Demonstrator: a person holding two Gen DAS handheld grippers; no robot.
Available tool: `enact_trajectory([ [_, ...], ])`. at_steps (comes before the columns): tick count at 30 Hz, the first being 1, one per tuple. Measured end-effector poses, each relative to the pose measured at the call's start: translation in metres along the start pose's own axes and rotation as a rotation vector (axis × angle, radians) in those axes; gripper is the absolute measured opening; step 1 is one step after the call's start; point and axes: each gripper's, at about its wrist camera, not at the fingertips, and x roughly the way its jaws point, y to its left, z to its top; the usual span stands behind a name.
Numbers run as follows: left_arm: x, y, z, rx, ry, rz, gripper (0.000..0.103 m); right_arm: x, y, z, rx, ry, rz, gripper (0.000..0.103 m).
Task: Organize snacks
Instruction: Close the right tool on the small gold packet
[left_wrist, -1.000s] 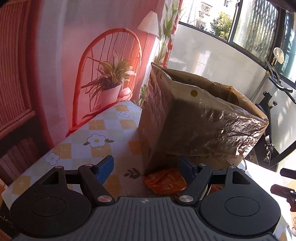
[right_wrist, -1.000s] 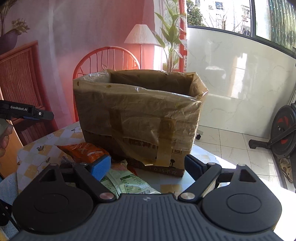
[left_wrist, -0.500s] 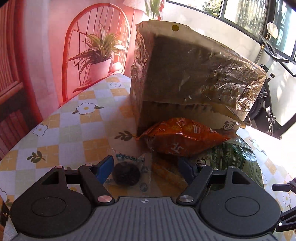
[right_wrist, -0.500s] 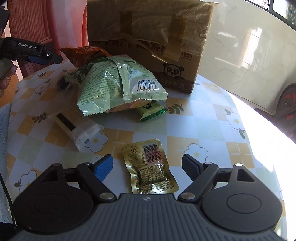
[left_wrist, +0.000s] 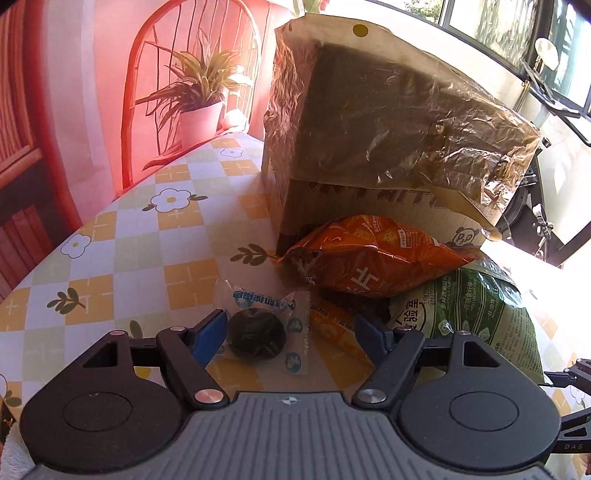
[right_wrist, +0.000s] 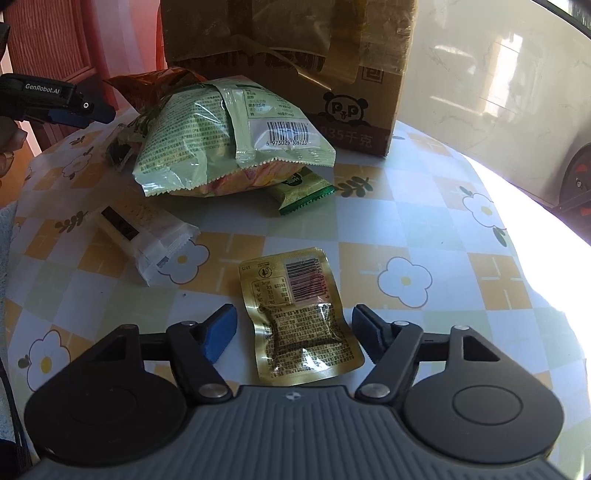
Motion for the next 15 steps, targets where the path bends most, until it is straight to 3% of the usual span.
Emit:
enact_trajectory([
  [5, 0.004, 0.002, -0.002, 0.001, 0.01, -0.01, 0.078, -0.007, 0.004, -0.003, 0.059, -0.053, -0.002, 0.051],
  [15, 0.009, 0.008, -0.003, 0.004, 0.025, -0.025, 0.077, -0.014, 0.025, 0.006, 0.257, -0.168, -0.046, 0.05],
])
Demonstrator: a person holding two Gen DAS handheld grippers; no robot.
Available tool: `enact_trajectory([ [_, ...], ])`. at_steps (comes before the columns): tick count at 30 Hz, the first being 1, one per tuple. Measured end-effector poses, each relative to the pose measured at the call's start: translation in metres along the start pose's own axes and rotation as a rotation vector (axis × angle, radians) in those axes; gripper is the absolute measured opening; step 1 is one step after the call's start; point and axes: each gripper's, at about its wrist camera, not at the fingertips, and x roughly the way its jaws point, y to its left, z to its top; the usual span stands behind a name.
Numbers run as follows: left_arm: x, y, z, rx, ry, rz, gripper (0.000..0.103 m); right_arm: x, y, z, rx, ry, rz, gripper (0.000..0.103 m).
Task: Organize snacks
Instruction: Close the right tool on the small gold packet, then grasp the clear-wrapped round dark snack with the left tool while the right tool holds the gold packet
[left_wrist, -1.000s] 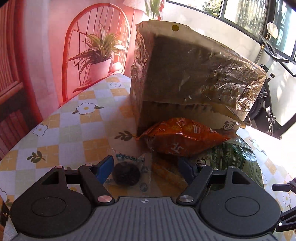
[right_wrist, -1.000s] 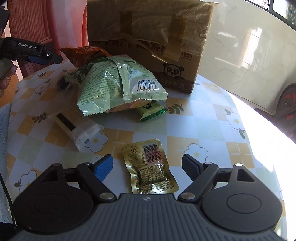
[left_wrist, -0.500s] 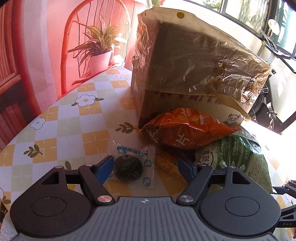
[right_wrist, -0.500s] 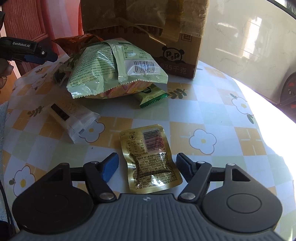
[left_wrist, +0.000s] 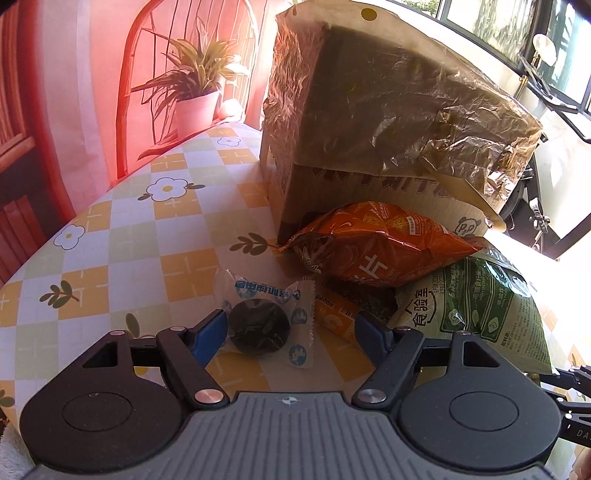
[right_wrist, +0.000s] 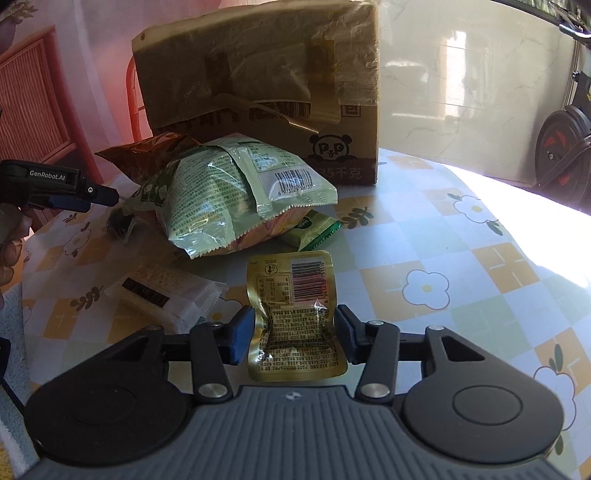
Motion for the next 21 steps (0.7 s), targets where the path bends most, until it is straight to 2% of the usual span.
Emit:
enact_trajectory([
  [7, 0.007, 0.012, -0.002, 0.043, 0.015, -0.026, 0.076, -0.007, 0.009, -0.007, 0.117, -0.067, -0.051, 0.05],
  [13, 0.018, 0.021, -0.001, 0.065, 0.032, -0.031, 0.072, -0.007, 0.011, -0.005, 0.106, -0.069, -0.064, 0.05],
  [16, 0.03, 0.024, 0.0, 0.055, 0.064, -0.04, 0.072, -0.007, 0.011, -0.007, 0.108, -0.068, -0.059, 0.05],
  [21, 0.046, 0.021, 0.002, 0.051, 0.059, -0.025, 0.074, -0.007, 0.01, -0.006, 0.109, -0.065, -0.059, 0.05],
])
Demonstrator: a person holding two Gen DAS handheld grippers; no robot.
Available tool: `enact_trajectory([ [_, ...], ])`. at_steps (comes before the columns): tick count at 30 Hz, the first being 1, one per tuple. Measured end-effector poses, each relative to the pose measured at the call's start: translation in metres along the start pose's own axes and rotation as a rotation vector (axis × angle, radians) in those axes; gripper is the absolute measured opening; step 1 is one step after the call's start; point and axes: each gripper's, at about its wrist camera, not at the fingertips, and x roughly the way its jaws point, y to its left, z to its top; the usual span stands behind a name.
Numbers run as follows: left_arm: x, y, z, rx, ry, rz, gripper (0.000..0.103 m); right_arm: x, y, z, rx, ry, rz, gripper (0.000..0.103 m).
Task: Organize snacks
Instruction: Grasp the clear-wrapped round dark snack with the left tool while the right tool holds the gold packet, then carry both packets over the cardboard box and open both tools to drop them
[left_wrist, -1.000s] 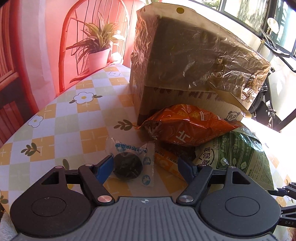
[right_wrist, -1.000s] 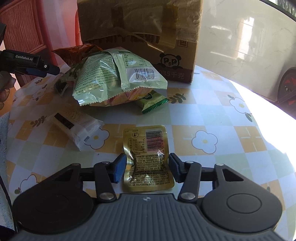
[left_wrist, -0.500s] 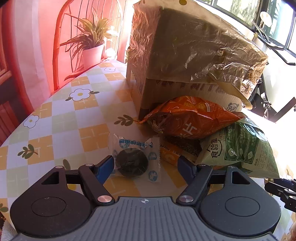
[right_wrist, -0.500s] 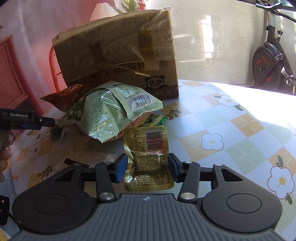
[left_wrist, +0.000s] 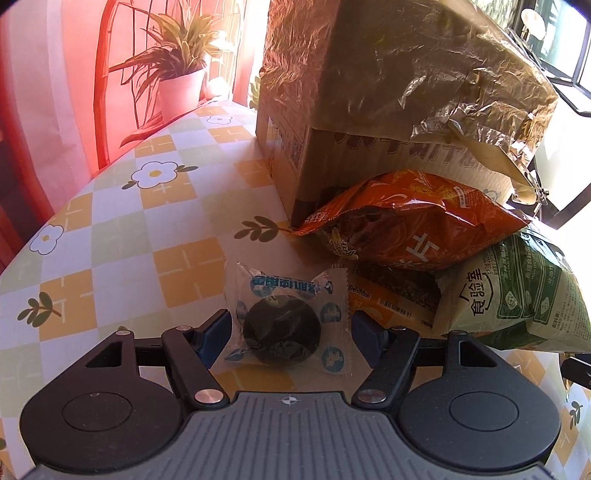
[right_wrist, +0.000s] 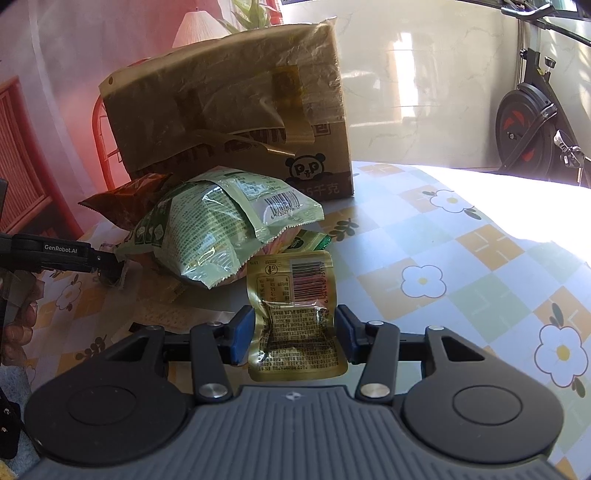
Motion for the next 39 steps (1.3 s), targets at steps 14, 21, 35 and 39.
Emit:
enact_trajectory([
  [14, 0.0, -0.001, -0.006, 0.013, -0.005, 0.016, 0.054, 0.0, 0.0, 0.002, -0.007, 0.004, -0.016, 0.05],
  [21, -0.028, -0.001, -0.003, 0.015, -0.059, 0.025, 0.054, -0.006, -0.004, 0.006, -0.02, -0.012, -0.044, 0.05],
  [35, -0.08, 0.004, 0.002, 0.028, -0.118, 0.081, 0.054, -0.022, -0.014, 0.025, -0.026, -0.084, -0.079, 0.05],
  [39, -0.088, 0.006, 0.003, 0.018, -0.132, 0.082, 0.054, -0.023, -0.013, 0.034, -0.021, -0.108, -0.062, 0.05],
])
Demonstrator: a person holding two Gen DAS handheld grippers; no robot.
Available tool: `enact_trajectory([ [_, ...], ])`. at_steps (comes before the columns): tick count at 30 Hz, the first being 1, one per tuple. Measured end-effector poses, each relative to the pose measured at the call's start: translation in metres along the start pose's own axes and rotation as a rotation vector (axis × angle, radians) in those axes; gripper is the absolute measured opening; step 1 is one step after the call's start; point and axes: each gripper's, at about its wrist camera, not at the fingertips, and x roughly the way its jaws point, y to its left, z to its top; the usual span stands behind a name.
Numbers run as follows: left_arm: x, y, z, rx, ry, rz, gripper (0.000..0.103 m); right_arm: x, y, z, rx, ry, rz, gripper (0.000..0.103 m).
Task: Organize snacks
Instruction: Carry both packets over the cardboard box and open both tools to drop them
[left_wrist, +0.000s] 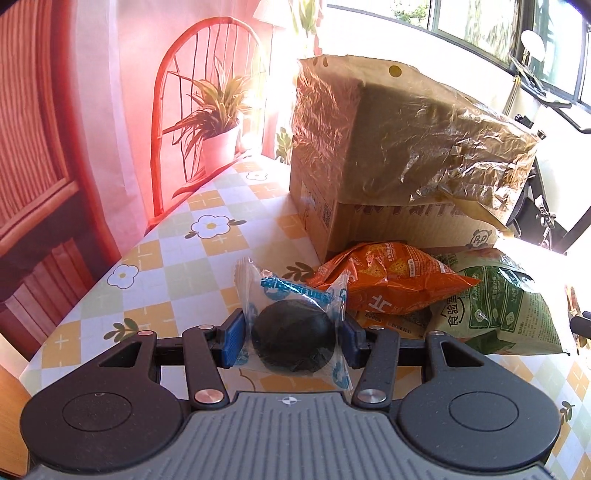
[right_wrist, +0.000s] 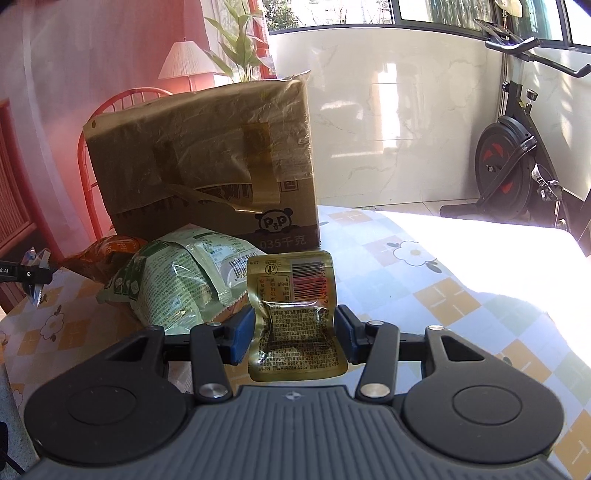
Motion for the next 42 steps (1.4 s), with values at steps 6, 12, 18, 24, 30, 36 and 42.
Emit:
enact_trajectory([
  [6, -0.008, -0.008, 0.019, -0.001, -0.04, 0.001, 0.055, -0.002, 0.008, 0.02, -0.042, -0.035, 0.02, 0.05],
  [12, -0.021, -0.032, 0.065, 0.054, -0.126, -0.036, 0.055, -0.002, 0.019, 0.061, -0.083, -0.098, 0.055, 0.05],
  [18, -0.029, -0.059, 0.116, 0.126, -0.182, -0.093, 0.055, 0.004, 0.033, 0.112, -0.146, -0.163, 0.097, 0.05],
  [24, -0.015, -0.078, 0.17, 0.151, -0.201, -0.114, 0.055, 0.025, 0.048, 0.172, -0.217, -0.211, 0.131, 0.05],
  [30, 0.024, -0.094, 0.217, 0.132, -0.169, -0.102, 0.056, 0.076, 0.062, 0.223, -0.254, -0.194, 0.119, 0.05],
  [36, 0.07, -0.108, 0.237, 0.137, -0.08, -0.056, 0.057, 0.126, 0.064, 0.24, -0.233, -0.118, 0.087, 0.05],
  [42, 0.085, -0.112, 0.238, 0.154, -0.051, -0.098, 0.069, 0.146, 0.067, 0.241, -0.202, -0.062, 0.092, 0.057],
])
